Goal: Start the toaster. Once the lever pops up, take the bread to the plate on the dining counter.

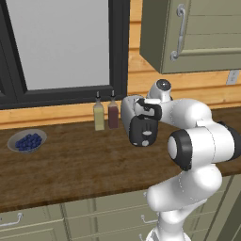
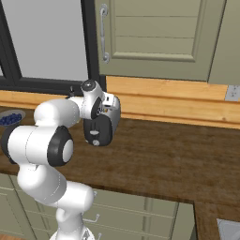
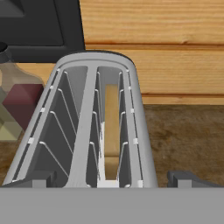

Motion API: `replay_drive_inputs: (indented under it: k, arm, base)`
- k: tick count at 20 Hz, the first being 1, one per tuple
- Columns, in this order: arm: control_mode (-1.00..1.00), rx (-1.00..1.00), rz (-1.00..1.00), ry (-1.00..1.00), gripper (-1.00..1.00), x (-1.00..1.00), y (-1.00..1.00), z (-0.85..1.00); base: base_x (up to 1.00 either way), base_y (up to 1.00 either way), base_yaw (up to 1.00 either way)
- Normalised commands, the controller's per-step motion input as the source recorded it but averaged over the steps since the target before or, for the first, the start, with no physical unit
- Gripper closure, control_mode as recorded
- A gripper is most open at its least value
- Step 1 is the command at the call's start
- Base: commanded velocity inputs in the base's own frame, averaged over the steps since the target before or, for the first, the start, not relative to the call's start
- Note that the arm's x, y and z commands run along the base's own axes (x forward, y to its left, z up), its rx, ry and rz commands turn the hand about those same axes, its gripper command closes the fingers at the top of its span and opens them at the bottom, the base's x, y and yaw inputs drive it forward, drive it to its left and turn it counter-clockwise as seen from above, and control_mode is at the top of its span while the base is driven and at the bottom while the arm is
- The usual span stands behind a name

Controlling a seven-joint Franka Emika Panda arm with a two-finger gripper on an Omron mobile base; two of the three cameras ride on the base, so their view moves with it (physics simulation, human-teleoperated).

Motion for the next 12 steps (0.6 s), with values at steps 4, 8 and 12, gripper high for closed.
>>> replay_drive_inputs:
  k: [4, 8, 12]
  arm:
    - [-1.0, 0.0, 0.0, 0.0, -1.0, 0.0, 0.0, 0.0]
    - [-1.0, 0.0, 0.0, 0.0, -1.0, 0.0, 0.0, 0.0]
    - [-1.0, 0.0, 0.0, 0.0, -1.0, 0.0, 0.0, 0.0]
  base:
    - [0.0, 0.0, 0.0]
    - [0.0, 0.0, 0.0]
    - [0.0, 0.0, 0.0]
